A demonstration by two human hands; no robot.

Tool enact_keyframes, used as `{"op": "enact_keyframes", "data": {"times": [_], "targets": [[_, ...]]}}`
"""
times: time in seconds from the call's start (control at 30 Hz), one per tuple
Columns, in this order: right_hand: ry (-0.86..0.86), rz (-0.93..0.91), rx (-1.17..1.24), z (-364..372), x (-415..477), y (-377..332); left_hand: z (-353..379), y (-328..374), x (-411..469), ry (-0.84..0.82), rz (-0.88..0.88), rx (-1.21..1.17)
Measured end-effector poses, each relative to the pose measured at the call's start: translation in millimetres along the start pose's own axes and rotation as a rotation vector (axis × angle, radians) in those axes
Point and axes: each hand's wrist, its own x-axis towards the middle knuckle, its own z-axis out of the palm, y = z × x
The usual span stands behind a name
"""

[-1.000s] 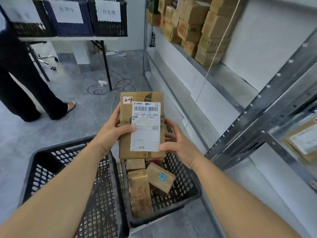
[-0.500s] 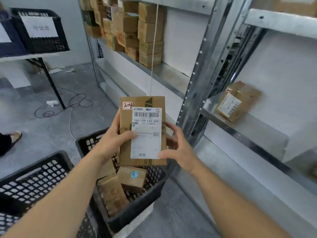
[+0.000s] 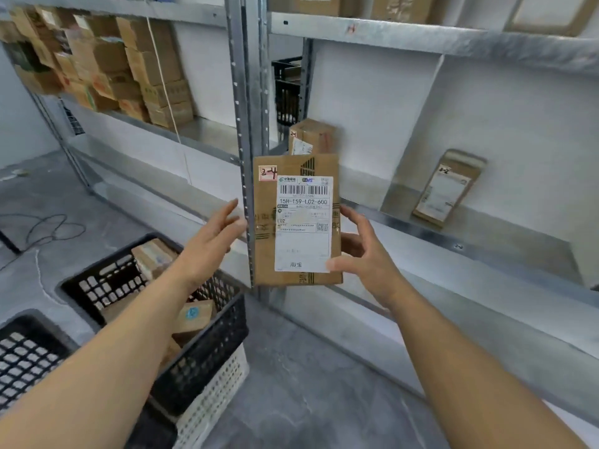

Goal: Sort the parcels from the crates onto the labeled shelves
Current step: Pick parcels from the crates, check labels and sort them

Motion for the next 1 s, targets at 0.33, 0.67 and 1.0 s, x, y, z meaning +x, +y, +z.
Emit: {"op": "enact_keyframes", "data": {"times": [0.33,0.67,1.0], "targets": [[0.277,-0.060,-0.082,-105,-136,-20,125,57,-33,-0.128,0.252,0.490],[0.619,-0.039,-0.161,-190,-260,-33,260,134,-47,-0.339,0.535,0.651],[0.966,0.008,-0.217,-261,-369,-30,412,191,-62,-0.588,0.778,0.637]]}}
